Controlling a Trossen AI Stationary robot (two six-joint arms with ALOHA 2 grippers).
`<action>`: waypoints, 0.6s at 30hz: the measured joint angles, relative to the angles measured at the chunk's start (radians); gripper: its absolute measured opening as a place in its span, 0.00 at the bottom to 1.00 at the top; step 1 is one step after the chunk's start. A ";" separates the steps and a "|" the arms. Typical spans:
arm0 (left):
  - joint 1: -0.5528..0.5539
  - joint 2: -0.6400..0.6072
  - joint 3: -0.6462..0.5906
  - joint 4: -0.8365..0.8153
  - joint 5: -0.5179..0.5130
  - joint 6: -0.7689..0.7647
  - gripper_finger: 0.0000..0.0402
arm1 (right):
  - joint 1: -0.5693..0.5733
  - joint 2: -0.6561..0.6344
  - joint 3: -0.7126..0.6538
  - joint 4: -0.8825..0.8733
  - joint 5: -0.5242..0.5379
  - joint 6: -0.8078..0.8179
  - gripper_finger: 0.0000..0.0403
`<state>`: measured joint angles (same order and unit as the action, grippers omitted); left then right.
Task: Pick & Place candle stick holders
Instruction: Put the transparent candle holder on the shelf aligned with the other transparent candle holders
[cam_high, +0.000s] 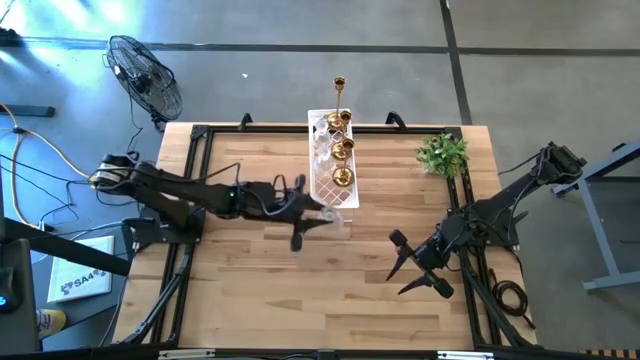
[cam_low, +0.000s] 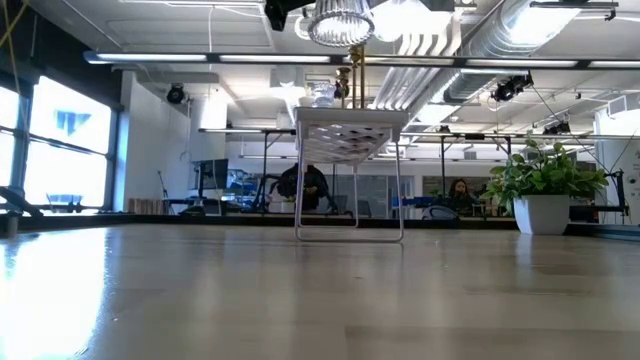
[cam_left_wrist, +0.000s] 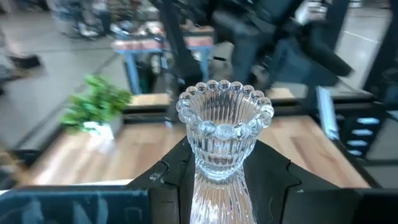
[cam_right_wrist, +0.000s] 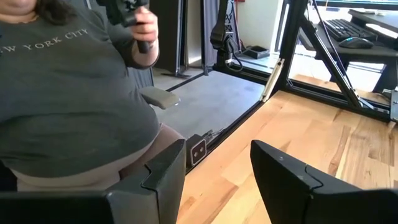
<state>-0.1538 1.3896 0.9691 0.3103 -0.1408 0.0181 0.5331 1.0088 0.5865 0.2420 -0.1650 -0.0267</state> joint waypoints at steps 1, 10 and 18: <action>0.006 -0.009 0.000 0.000 -0.018 0.005 0.26 | 0.000 0.000 0.000 -0.001 0.000 0.000 0.44; 0.087 -0.022 0.000 -0.032 -0.161 -0.049 0.26 | 0.000 0.000 0.000 -0.007 0.049 -0.007 0.44; 0.095 -0.016 0.000 -0.052 -0.282 -0.048 0.26 | 0.000 0.000 0.000 -0.024 0.066 -0.008 0.44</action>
<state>-0.0590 1.3739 0.9691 0.2582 -0.4224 -0.0299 0.5327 1.0088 0.5865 0.2184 -0.0992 -0.0343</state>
